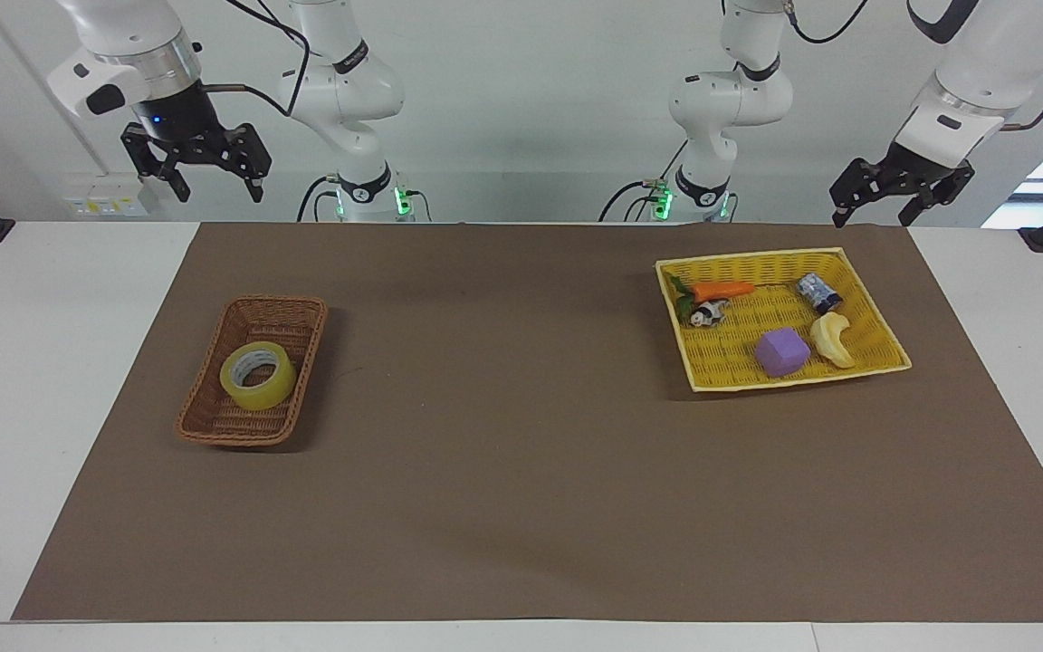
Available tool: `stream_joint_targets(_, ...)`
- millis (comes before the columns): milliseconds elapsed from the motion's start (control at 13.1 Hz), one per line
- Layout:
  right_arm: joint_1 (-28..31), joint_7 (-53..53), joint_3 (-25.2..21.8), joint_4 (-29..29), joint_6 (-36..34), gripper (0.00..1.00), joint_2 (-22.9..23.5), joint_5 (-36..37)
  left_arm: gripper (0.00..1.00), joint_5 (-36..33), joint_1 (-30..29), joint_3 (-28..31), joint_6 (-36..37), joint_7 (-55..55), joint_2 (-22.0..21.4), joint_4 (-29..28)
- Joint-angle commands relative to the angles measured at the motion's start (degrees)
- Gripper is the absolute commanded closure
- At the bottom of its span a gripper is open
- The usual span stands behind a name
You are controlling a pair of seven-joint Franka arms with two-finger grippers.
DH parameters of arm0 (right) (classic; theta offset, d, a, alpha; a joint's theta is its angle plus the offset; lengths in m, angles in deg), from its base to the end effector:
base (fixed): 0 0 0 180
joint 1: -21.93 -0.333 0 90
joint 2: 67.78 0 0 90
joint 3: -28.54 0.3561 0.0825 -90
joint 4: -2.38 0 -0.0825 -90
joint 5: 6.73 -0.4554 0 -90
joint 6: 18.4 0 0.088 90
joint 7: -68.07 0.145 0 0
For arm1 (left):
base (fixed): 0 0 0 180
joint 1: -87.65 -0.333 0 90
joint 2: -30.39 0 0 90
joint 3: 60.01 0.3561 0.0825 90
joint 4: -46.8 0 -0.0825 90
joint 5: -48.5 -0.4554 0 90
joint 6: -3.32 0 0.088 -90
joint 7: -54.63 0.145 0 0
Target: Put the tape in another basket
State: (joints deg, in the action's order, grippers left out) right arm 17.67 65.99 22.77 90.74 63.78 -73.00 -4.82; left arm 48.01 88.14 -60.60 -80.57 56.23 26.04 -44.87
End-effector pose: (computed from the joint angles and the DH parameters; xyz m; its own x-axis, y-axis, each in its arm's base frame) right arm 0.5773 -0.0234 0.6847 0.9998 0.0060 -0.0180 0.0064 -0.9997 0.0233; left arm 0.5854 -0.0100 0.6480 0.9971 -0.0457 -0.0601 -0.0463 -0.9989 -0.0076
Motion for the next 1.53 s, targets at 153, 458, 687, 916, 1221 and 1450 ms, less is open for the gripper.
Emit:
stream_joint_targets(153,0.4,0.1,0.4,2.9,0.1,0.00,-1.8,0.2,0.00,-0.6,-0.7,-0.5,1.3,-0.2,0.7,1.6)
stream_joint_targets(458,0.0,0.1,0.8,-0.1,-1.7,0.00,0.0,1.2,0.00,-0.6,-0.7,-0.5,1.3,-0.2,0.7,1.6)
stream_joint_targets(687,0.4,0.6,0.8,0.5,-1.0,0.00,0.3,0.5,0.00,-0.6,-0.7,-0.6,1.3,-0.2,0.7,1.6)
stream_joint_targets(916,0.6,0.3,0.3,1.6,-0.4,0.00,-0.4,0.5,0.00,-0.6,-0.7,-0.6,1.3,-0.2,0.7,1.6)
stream_joint_targets(1221,0.5,0.1,0.3,1.8,-1.4,0.00,-1.2,0.3,0.00,-0.6,-0.7,-0.5,1.3,-0.2,0.7,1.6)
stream_joint_targets(1450,-0.1,-0.1,0.5,1.9,0.6,0.00,-1.1,0.2,0.00,-0.6,-0.7,-0.5,1.3,-0.2,0.7,1.6)
